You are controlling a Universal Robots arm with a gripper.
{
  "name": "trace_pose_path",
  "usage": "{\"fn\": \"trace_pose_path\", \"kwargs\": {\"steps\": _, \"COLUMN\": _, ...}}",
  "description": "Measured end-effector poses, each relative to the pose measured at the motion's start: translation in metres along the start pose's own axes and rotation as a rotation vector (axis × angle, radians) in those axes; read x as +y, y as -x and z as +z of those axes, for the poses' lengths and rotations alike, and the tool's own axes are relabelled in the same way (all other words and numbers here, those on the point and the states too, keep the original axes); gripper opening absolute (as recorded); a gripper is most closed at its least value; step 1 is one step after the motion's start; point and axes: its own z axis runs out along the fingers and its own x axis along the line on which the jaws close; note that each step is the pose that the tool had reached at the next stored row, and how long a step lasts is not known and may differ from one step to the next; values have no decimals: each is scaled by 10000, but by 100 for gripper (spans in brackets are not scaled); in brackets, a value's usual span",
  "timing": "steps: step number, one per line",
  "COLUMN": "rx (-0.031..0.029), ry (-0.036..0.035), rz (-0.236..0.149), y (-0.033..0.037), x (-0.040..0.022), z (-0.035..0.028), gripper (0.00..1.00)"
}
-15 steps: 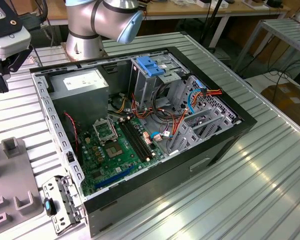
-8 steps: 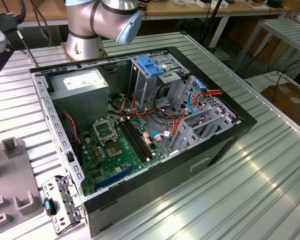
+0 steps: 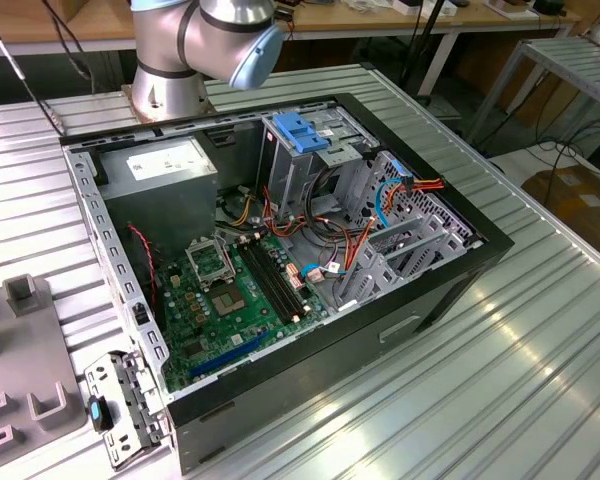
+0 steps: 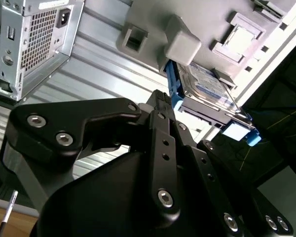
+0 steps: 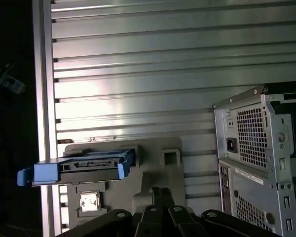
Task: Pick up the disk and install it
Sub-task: 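Reach for the disk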
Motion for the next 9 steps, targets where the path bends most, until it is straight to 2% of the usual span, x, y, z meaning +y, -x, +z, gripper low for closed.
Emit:
{"fn": "trace_pose_path", "kwargs": {"steps": 8, "rx": 5, "ry": 11, "rz": 2, "y": -442, "x": -20, "z": 3, "gripper": 11}}
{"fn": "trace_pose_path", "kwargs": {"steps": 9, "rx": 10, "ry": 12, "rz": 1, "y": -565, "x": -27, "z": 2, "gripper": 11}}
